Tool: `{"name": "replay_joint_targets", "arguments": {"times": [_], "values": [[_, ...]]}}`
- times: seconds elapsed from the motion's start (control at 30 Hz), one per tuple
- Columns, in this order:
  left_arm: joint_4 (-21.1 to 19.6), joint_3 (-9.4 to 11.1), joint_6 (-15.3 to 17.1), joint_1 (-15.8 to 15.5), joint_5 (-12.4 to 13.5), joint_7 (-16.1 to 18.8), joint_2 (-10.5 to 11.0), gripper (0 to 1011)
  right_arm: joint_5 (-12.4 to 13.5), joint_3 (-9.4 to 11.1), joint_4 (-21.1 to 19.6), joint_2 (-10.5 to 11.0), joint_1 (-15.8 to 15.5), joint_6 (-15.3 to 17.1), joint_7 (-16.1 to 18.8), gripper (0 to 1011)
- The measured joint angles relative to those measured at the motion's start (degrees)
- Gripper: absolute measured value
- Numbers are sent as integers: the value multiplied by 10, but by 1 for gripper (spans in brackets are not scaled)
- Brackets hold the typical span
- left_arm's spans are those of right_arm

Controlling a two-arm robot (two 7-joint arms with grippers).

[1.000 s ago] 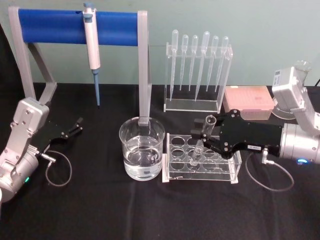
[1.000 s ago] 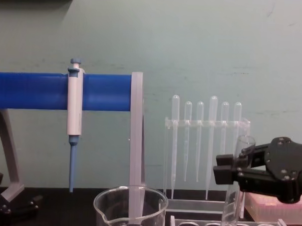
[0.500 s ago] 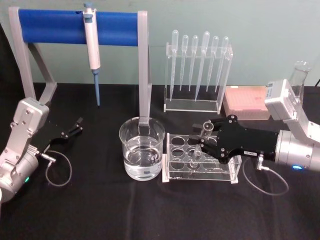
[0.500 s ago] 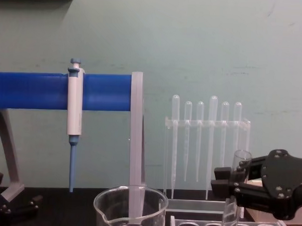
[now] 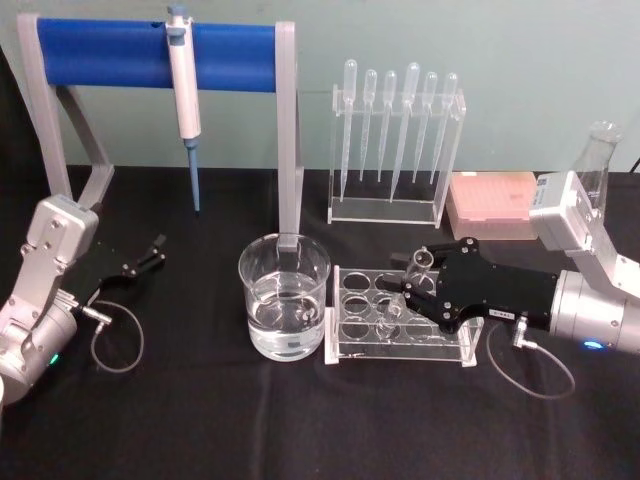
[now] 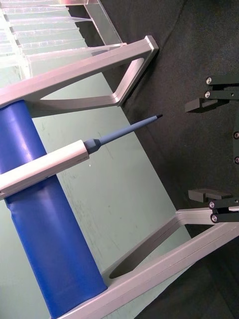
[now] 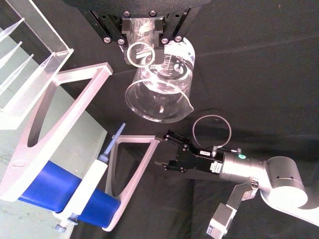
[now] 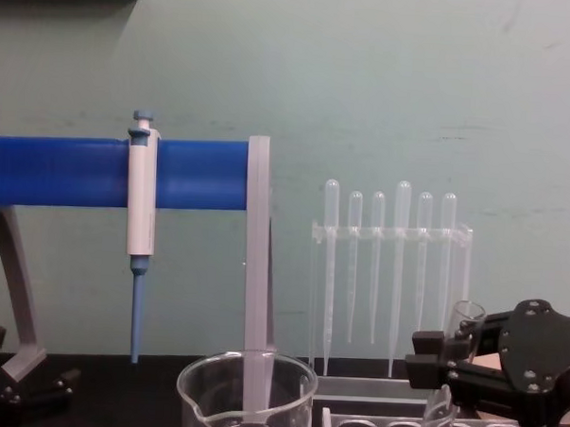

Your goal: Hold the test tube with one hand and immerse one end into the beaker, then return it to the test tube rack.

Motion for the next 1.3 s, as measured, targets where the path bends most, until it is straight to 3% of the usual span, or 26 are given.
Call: {"name": "replay_joint_targets", "arguments": {"times": [0.23,0.33,0.43,0.6,0.83,0.93,1.1,1.17,1.2,1.3], "values": [[0,0,0,0,0,0,0,1000,0,0,0,0,0,0,0,229],[0,0,0,0,0,0,0,1000,0,0,0,0,0,0,0,280],[0,0,0,0,0,0,0,1000,1,0,0,0,0,0,0,416],[0,0,0,0,0,0,0,1000,1,4,-12,2,-3,0,-4,559],[0,0,0,0,0,0,0,1000,8,47,-73,13,-35,-21,-39,757],[0,0,0,0,0,0,0,1000,9,73,-104,15,-59,-29,-71,848],[0,0,0,0,0,0,0,1000,-16,118,-144,8,-113,-27,-166,993],[0,0,0,0,0,0,0,1000,-26,129,-148,0,-129,-26,-198,1003],[0,0,0,0,0,0,0,1000,-38,139,-150,-11,-147,-22,-233,1002],[0,0,0,0,0,0,0,1000,-54,151,-150,-27,-166,-16,-278,1002]]}}
